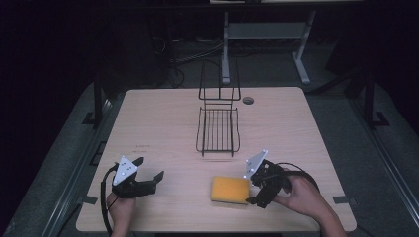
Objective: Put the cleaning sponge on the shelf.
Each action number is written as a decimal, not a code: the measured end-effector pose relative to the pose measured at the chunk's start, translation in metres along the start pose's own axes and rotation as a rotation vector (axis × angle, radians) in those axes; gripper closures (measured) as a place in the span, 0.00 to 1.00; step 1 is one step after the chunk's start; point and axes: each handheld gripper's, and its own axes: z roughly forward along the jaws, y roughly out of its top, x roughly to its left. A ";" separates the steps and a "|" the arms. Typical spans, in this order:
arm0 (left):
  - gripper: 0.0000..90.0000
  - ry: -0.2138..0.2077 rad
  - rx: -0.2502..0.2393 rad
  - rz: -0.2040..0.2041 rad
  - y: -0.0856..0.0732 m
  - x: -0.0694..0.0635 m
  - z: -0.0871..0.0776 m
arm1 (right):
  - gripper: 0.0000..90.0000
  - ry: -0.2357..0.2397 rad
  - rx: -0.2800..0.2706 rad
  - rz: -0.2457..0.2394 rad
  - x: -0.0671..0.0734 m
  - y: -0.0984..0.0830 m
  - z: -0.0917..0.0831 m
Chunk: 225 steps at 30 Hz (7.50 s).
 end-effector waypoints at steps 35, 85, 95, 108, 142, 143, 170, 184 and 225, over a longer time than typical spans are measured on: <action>0.14 0.002 -0.007 -0.006 -0.001 0.003 -0.002 | 0.16 0.058 0.063 -0.071 -0.003 0.043 0.035; 0.14 -0.001 -0.026 -0.030 -0.001 0.006 -0.006 | 0.23 0.074 0.130 -0.102 -0.002 0.052 0.070; 0.14 -0.002 -0.032 -0.038 -0.001 0.007 -0.007 | 0.24 0.067 0.131 -0.115 -0.002 0.053 0.066; 0.14 -0.003 -0.028 -0.038 -0.001 0.007 -0.006 | 0.24 0.061 0.112 -0.120 -0.014 0.068 0.051; 0.14 -0.016 -0.033 -0.038 0.000 0.005 -0.004 | 0.24 0.065 0.120 -0.128 -0.062 0.101 0.035; 0.14 -0.016 -0.031 -0.037 0.000 0.004 -0.004 | 0.24 0.064 0.118 -0.131 -0.063 0.101 0.035; 0.14 -0.018 -0.033 -0.037 0.000 0.005 -0.003 | 0.24 0.068 0.130 -0.131 -0.104 0.125 0.043; 0.14 -0.017 -0.035 -0.044 -0.001 0.006 -0.004 | 0.24 0.066 0.126 -0.112 -0.125 0.132 0.044; 0.14 -0.009 -0.047 -0.056 -0.001 0.010 -0.009 | 0.24 0.087 0.152 -0.090 -0.169 0.144 0.066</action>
